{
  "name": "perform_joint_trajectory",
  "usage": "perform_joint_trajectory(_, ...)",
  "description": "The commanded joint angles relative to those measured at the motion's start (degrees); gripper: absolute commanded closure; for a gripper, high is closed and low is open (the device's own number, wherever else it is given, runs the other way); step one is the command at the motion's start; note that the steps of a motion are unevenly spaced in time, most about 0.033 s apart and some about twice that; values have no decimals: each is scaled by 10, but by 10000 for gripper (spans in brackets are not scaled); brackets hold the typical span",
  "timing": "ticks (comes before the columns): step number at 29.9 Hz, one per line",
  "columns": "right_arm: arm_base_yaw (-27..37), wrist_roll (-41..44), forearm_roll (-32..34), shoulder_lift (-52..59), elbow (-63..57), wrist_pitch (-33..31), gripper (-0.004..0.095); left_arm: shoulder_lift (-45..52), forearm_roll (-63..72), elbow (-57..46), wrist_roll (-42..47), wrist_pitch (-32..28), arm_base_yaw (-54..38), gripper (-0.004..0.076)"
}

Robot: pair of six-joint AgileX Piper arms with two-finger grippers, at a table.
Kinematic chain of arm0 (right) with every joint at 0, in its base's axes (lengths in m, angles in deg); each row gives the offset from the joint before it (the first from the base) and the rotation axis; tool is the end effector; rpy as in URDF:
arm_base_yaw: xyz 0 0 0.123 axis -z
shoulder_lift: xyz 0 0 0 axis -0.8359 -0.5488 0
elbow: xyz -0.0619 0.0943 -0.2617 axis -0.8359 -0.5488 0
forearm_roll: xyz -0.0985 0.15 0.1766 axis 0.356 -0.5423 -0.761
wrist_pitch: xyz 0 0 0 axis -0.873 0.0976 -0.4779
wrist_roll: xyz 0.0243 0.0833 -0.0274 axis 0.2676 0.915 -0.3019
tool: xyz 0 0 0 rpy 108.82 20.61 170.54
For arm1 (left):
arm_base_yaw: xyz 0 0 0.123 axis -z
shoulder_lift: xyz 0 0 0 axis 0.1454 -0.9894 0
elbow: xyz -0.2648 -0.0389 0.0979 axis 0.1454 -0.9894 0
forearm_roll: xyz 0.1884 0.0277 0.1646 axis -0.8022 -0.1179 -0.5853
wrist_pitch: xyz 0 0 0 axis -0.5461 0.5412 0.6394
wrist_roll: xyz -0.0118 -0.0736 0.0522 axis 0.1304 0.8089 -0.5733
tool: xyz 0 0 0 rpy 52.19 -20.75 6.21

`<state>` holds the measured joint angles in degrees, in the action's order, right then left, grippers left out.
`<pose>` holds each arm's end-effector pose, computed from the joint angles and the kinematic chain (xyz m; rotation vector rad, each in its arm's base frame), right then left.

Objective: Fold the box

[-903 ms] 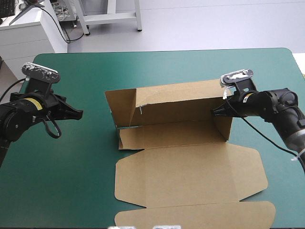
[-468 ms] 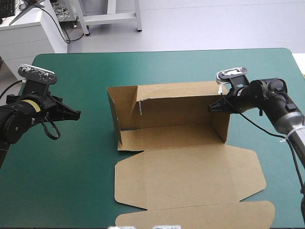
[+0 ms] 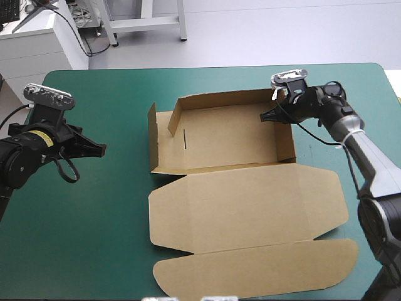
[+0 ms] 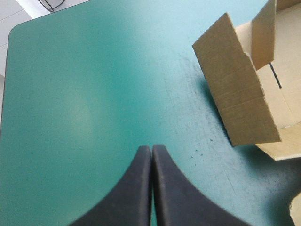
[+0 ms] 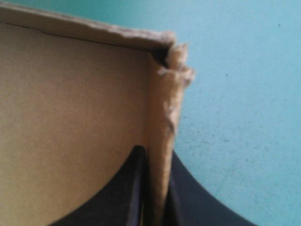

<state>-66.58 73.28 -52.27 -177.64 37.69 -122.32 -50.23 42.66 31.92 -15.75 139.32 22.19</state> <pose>0.4024 0.0752 0.2982 -0.3382 2.4490 0.1083 0.2033 -0.0372 0.4307 0.3497 2.2225 0.0986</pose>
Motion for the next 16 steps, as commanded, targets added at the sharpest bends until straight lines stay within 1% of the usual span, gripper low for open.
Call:
perform_joint_trajectory(1, -1, -10, -5, -7, 33, -44, 694, 10, -6, 14, 1, -36, -1, 733)
perform_joint_trajectory(3, -1, -8, -9, -9, 43, -45, 603, 10, -4, 14, 1, -35, -1, 733)
perform_joint_trajectory(7, -1, -6, -9, 1, 63, -69, 366, 10, -3, 14, -1, -33, -1, 733)
perform_joint_trajectory(10, -1, -6, -9, 18, 77, -107, 255, 10, -3, 14, 0, -34, -1, 733)
perform_joint_trajectory(12, -1, -6, -8, 35, 80, -118, 229, 10, -3, 14, 0, -37, -1, 733)
perform_joint_trajectory(16, -1, -6, -8, 80, 80, -130, 227, 6, -3, 14, 0, -36, -1, 733)
